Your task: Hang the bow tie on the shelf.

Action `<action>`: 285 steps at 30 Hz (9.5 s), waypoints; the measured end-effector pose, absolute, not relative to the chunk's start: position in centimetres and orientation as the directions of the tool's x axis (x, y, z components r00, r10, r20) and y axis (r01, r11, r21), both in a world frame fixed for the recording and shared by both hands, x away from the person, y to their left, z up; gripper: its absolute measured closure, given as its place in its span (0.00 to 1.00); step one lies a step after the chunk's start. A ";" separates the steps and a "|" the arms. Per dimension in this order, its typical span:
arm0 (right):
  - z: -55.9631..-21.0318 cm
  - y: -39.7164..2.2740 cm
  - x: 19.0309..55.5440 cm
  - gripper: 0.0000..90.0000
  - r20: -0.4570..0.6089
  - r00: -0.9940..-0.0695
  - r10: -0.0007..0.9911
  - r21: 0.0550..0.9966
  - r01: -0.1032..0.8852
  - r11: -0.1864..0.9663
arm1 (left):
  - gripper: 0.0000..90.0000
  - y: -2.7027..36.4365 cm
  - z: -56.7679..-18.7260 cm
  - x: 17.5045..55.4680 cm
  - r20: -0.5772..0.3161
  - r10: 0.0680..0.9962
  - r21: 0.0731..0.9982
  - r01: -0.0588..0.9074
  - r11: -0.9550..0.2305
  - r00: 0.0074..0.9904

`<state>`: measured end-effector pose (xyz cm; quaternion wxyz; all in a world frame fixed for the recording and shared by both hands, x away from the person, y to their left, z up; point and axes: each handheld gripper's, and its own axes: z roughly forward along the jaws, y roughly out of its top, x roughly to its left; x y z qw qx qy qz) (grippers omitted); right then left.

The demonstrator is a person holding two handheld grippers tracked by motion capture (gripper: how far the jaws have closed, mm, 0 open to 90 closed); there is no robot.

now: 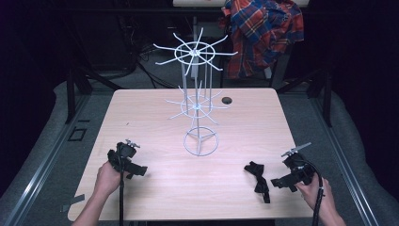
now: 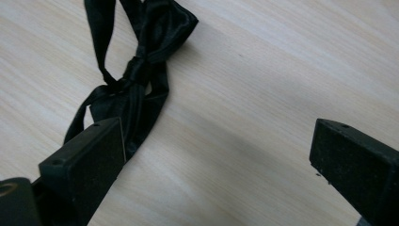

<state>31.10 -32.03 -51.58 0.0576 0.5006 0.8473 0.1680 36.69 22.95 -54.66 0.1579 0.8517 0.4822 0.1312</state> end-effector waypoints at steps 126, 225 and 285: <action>-50.7 -25.2 34.2 0.85 -0.038 -0.535 0.844 0.513 0.714 0.476 | 0.00 22.8 -54.9 36.8 0.086 0.857 0.374 0.780 -0.501 0.509; -41.8 -20.2 40.5 0.85 -0.055 -0.527 0.848 0.679 0.603 0.419 | 0.00 22.9 -54.8 36.7 0.068 0.858 0.378 0.783 -0.494 0.509; -43.3 -17.2 41.6 0.83 -0.067 -0.555 0.829 0.656 0.601 0.456 | 0.00 22.9 -54.9 36.7 0.068 0.854 0.371 0.782 -0.502 0.516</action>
